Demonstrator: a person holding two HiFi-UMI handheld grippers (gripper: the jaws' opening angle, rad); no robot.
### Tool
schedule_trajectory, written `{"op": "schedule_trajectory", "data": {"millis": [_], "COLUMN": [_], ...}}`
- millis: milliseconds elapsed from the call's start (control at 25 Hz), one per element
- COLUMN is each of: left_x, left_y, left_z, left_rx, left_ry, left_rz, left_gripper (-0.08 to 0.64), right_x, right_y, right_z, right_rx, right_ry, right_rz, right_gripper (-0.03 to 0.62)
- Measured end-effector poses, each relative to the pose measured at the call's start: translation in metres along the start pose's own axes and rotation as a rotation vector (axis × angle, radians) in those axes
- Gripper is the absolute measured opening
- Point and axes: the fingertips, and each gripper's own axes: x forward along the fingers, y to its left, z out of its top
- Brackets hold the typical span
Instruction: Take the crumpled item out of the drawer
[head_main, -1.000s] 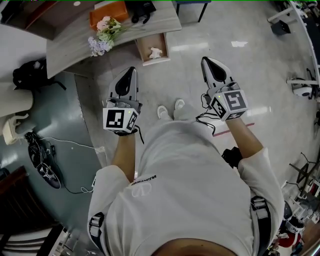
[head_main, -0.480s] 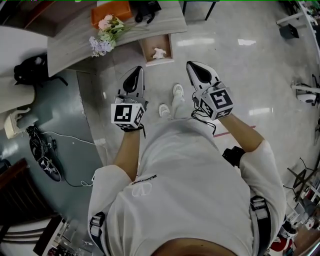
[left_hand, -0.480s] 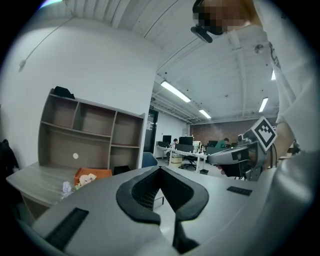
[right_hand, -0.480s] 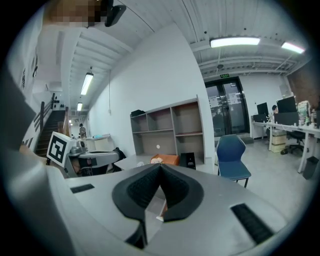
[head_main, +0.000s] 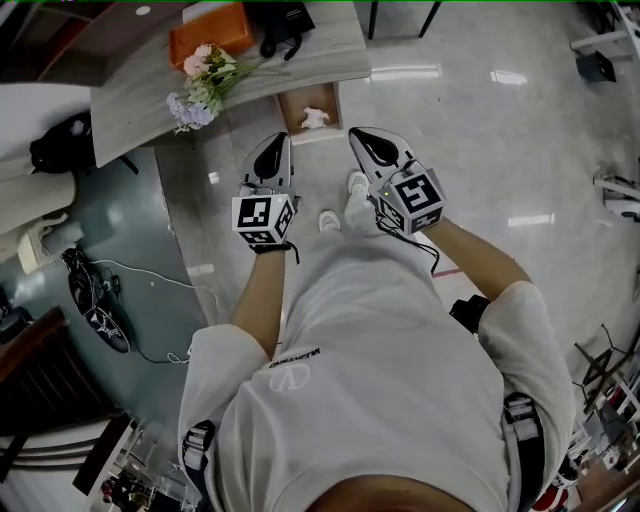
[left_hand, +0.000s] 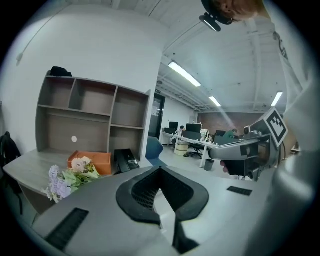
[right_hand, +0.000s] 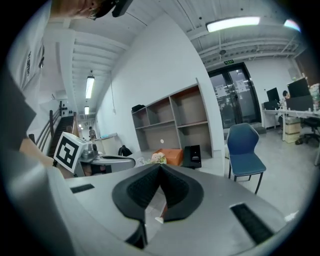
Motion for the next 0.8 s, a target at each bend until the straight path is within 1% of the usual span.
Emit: {"op": "schedule_trajectory", "data": {"millis": [200, 440, 560, 640, 800], "left_x": [0.039, 0.066, 0.076, 0.083, 0.098], "left_y": [0.003, 0.006, 0.012, 0.016, 0.024], "left_z": [-0.018, -0.036, -0.06, -0.082, -0.123], "left_rx": [-0.006, -0.026, -0.018, -0.018, -0.057], "left_ry": [0.054, 0.103, 0.155, 0.197, 0.26], "left_rz": [0.047, 0.069, 0.075, 0.069, 0.058], "left_gripper": [0.0, 0.0, 0.0, 0.002, 0.002], "right_x": [0.026, 0.051, 0.067, 0.077, 0.095], "right_y": [-0.029, -0.048, -0.053, -0.058, -0.065], "right_z": [-0.015, -0.039, -0.058, -0.073, -0.104], "right_rx": [0.028, 0.044, 0.041, 0.062, 0.079], "right_ry": [0.033, 0.092, 0.126, 0.151, 0.201], "right_rz": [0.069, 0.102, 0.111, 0.104, 0.083], "right_gripper": [0.002, 0.002, 0.002, 0.002, 0.002]}}
